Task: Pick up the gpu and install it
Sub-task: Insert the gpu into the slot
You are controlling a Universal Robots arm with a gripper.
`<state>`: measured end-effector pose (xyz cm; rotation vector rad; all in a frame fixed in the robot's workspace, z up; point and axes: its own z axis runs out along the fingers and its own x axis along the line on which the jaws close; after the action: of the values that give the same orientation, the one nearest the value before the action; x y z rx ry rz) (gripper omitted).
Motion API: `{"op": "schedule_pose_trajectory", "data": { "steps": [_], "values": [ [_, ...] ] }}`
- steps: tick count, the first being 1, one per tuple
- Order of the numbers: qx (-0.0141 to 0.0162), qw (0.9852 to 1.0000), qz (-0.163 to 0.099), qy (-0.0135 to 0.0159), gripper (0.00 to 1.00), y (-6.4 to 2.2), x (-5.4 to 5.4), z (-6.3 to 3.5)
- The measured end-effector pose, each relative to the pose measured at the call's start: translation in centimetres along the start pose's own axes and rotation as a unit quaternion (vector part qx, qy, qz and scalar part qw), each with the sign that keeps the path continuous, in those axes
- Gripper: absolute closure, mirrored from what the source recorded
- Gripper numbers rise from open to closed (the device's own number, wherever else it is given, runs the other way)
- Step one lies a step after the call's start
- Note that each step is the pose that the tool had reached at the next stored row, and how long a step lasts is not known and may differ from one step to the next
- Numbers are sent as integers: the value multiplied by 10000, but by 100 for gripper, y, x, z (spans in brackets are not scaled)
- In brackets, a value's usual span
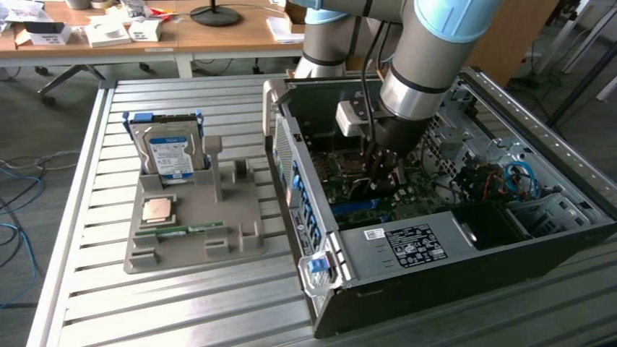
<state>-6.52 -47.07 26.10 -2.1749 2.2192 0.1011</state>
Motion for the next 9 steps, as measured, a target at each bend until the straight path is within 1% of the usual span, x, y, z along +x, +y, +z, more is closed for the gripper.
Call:
{"op": "schedule_pose_trajectory", "data": {
  "steps": [9],
  "values": [
    [0,10000,1,0,74,5,1,9]
  ]
}}
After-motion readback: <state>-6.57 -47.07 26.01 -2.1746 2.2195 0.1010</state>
